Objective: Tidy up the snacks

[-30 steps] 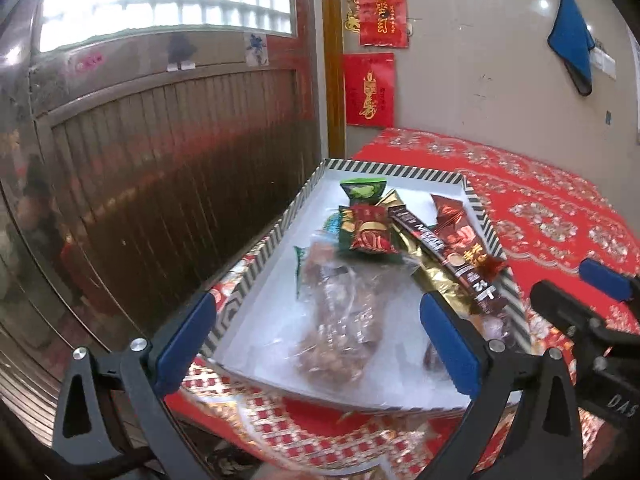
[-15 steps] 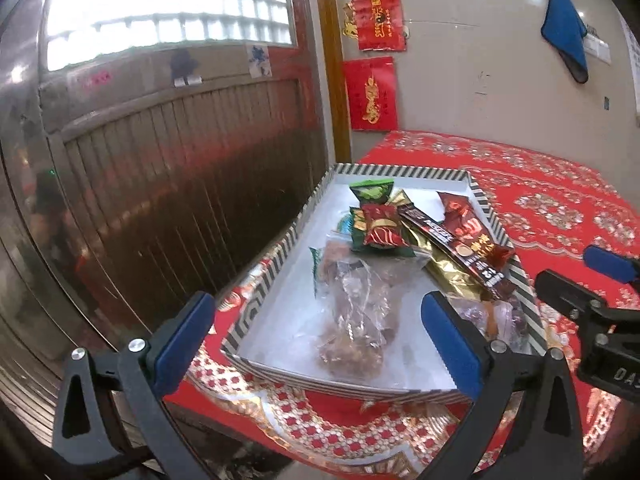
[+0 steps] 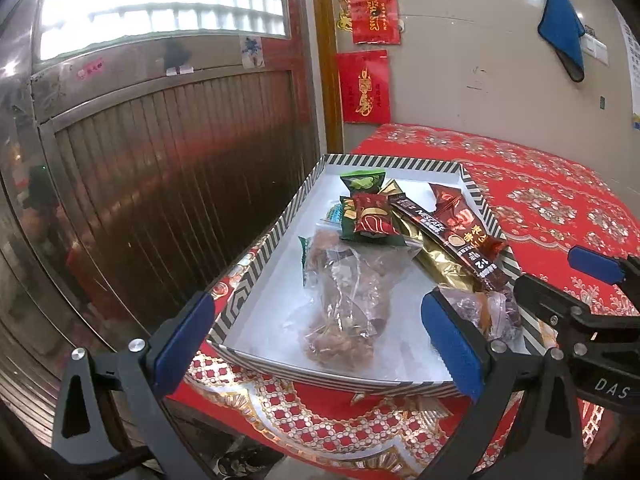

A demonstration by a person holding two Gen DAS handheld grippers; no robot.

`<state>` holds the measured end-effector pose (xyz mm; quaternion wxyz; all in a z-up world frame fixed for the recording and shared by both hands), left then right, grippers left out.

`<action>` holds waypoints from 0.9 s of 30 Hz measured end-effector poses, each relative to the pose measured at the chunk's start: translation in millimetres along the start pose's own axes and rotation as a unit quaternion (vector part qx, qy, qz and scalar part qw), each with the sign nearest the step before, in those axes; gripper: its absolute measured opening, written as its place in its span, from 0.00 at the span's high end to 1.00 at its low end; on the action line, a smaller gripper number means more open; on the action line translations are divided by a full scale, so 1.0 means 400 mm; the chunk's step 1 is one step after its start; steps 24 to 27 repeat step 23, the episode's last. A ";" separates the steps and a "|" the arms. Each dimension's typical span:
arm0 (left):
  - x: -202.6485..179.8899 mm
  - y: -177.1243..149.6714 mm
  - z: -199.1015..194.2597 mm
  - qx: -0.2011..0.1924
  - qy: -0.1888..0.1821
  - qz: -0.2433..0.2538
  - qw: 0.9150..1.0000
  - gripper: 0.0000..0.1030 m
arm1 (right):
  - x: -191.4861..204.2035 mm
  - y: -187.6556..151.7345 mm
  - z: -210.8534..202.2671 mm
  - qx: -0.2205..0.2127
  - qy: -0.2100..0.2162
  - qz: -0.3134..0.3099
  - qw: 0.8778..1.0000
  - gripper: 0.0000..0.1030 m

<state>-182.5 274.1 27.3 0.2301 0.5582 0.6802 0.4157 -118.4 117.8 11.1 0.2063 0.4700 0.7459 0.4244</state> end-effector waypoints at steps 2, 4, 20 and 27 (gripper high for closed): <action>0.001 -0.002 0.000 0.001 -0.003 -0.003 1.000 0.00 | -0.001 0.000 0.001 0.001 0.000 0.000 1.000 0.19; 0.000 -0.002 0.000 0.001 0.000 -0.002 1.000 0.00 | -0.002 -0.002 0.003 0.003 0.000 -0.001 1.000 0.19; 0.001 -0.005 0.003 -0.003 0.010 0.007 1.000 0.01 | -0.001 -0.009 0.011 0.010 0.002 0.001 1.000 0.19; 0.001 -0.005 0.003 -0.003 0.009 0.007 1.000 0.00 | -0.002 -0.008 0.010 0.009 0.001 0.002 1.000 0.19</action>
Point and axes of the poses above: each gripper's, at about its wrist camera, not at the fingertips, and z roughly the way its jaws point, x to its left, y to its top, the point moved 4 cm from there along z, roughly the way its jaws point, and after that the axes turned 6 degrees about z, right-handed, at the moved point
